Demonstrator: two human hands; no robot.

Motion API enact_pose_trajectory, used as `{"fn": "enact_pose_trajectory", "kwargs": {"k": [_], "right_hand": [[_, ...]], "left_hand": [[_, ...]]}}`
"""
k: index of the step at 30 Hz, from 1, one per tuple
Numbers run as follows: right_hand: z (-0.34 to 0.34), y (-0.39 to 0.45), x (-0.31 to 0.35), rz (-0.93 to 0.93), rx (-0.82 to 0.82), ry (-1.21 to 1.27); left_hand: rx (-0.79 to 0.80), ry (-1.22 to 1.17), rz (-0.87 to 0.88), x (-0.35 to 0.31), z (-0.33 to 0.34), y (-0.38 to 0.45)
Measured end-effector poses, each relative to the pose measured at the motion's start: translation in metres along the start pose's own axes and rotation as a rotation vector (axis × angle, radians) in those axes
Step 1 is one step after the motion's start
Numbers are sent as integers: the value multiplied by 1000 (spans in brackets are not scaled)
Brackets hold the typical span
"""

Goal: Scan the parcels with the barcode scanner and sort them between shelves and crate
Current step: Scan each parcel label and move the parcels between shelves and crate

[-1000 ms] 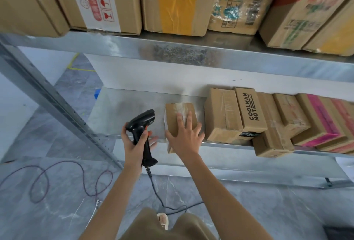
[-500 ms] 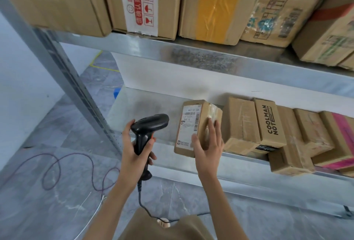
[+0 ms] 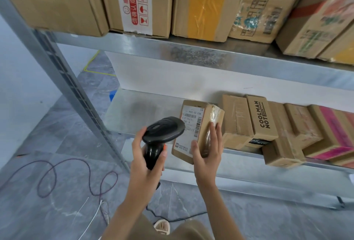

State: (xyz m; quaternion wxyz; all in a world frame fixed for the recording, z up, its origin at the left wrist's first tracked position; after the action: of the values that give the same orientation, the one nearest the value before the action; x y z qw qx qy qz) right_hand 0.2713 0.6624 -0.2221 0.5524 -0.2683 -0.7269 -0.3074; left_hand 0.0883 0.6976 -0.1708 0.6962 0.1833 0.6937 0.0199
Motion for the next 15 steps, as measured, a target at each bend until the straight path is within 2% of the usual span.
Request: {"fn": "enact_pose_trajectory", "kwargs": {"k": [5, 11, 15], "right_hand": [[-5, 1, -1, 52, 64, 46], [-18, 27, 21, 134, 324, 136], [-24, 36, 30, 160, 385, 130]], "left_hand": [[51, 70, 29, 0, -6, 1], [281, 279, 196, -14, -36, 40], [388, 439, 288, -24, -42, 62]]}}
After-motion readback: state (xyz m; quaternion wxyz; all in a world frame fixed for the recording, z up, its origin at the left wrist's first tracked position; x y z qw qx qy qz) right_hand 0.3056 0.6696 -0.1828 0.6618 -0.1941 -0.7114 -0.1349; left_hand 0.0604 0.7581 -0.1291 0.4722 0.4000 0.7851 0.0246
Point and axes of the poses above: each hand's wrist, its own y-axis towards the middle knuckle, its own z-axis out of the palm, x = y × z, the point moved 5 cm from there along y, towards the middle knuckle, and after that the axes turned 5 degrees about z, right-handed, at the moved point
